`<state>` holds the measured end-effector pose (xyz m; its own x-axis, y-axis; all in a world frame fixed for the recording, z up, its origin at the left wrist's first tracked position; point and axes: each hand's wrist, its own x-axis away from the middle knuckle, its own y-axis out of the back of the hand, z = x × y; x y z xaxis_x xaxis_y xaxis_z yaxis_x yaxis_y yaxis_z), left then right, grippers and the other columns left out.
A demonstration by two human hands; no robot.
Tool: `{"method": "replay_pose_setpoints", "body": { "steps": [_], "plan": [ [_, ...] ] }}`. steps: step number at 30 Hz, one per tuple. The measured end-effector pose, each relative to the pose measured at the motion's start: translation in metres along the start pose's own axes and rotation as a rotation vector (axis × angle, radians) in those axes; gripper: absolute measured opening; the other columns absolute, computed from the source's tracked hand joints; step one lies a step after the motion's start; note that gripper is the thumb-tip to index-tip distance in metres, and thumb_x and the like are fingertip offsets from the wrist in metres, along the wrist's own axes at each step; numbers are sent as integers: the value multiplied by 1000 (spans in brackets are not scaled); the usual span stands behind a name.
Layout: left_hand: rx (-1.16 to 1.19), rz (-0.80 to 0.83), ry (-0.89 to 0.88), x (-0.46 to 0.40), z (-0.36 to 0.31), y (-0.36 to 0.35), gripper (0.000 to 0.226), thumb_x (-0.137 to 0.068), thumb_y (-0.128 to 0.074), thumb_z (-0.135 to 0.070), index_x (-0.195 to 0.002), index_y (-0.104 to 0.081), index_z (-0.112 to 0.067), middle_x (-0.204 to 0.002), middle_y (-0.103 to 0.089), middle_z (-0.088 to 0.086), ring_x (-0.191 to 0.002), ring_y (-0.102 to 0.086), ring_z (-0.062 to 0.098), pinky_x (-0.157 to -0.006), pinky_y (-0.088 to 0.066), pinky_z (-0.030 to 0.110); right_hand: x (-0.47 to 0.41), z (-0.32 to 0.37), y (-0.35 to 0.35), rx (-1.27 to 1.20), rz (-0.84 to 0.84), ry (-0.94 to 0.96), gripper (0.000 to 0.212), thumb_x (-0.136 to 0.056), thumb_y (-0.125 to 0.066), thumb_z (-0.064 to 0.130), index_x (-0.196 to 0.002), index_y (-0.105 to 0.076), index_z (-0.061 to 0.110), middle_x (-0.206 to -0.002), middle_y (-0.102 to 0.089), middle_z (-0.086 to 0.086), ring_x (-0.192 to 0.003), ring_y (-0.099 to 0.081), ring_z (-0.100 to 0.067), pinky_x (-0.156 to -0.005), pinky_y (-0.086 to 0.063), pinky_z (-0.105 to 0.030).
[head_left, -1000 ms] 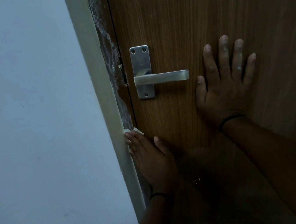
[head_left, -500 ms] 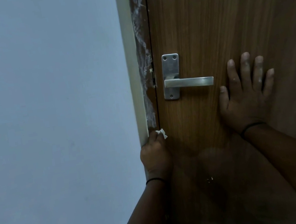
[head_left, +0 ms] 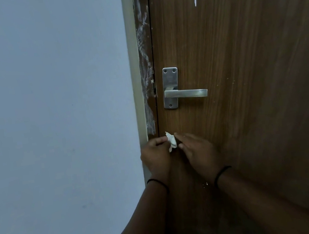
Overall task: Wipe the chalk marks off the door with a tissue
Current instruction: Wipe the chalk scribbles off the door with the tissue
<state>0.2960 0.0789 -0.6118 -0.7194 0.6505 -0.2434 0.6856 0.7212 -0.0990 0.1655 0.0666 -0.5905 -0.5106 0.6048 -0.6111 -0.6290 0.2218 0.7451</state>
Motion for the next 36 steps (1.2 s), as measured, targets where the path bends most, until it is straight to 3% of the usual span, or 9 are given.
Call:
{"method": "replay_pose_setpoints", "body": {
  "steps": [3, 7, 9, 12, 20, 25, 29, 32, 36],
  "plan": [
    [305, 227, 212, 8, -10, 10, 12, -81, -75, -5, -83, -78, -16, -82, -77, 5, -78, -74, 19, -65, -58, 27, 0, 15, 3, -71, 52, -31, 43, -98, -54, 1, -140, -50, 3, -142, -55, -14, -129, -53, -23, -95, -15, 10],
    [428, 283, 341, 11, -18, 27, 20, -80, -75, 3, -95, -73, -10, -94, -76, 11, -89, -74, 26, -71, -60, 31, 0, 25, 4, -111, 63, -89, 40, -98, -56, 9, -138, -55, 9, -137, -60, -9, -126, -56, -19, -97, -24, 1],
    [460, 317, 363, 11, -19, 34, 24, -81, -75, 1, -101, -70, -11, -97, -77, 9, -91, -74, 24, -73, -60, 31, 0, 27, 5, -147, 39, -160, 36, -97, -59, 15, -133, -60, 16, -127, -67, -4, -112, -62, -15, -91, -39, -10],
    [521, 361, 354, 10, -20, 43, 26, -86, -71, -4, -111, -67, -11, -98, -77, 8, -92, -74, 23, -73, -58, 30, 1, 32, 8, -151, -64, -131, 14, -93, -64, 11, -107, -67, 16, -96, -70, 2, -82, -63, -7, -68, -40, -4],
    [687, 423, 432, 2, -2, 56, 28, -102, -42, -22, -121, -57, -8, -104, -76, 13, -95, -74, 27, -77, -55, 35, -15, 38, 0, -6, 2, 24, 27, -88, -67, -1, -114, -72, 4, -113, -72, -13, -106, -66, -26, -92, -37, -18],
    [239, 253, 204, 7, 27, 48, 23, -99, -45, -14, -103, -68, -11, -97, -76, 12, -92, -71, 29, -75, -55, 32, -37, 29, -2, 119, -135, 16, 16, -88, -69, 4, -103, -75, 8, -101, -73, -11, -97, -65, -29, -83, -34, -20],
    [-421, 81, -349, 16, 55, 40, 29, -97, -46, -24, -121, -61, -19, -108, -67, 6, -96, -64, 27, -79, -51, 34, -63, 29, -7, 250, -182, 186, 13, -78, -79, 4, -91, -78, 7, -89, -72, -11, -87, -65, -32, -82, -37, -28],
    [-543, 227, -367, 13, 64, 34, 64, -97, -35, -47, -156, -20, -28, -117, -63, 8, -93, -65, 25, -76, -56, 39, -74, 32, -22, 187, -170, 213, 6, -85, -73, 7, -90, -76, 9, -89, -70, -11, -86, -64, -30, -79, -49, -36],
    [-668, 335, -341, 3, 80, 26, 84, -99, -44, -45, -155, 17, -33, -99, -67, 11, -67, -61, 20, -58, -52, 32, -83, 22, -48, 221, -191, 246, 10, -91, -66, 7, -99, -72, 9, -90, -68, -11, -85, -62, -28, -75, -52, -36]
  ]
}}
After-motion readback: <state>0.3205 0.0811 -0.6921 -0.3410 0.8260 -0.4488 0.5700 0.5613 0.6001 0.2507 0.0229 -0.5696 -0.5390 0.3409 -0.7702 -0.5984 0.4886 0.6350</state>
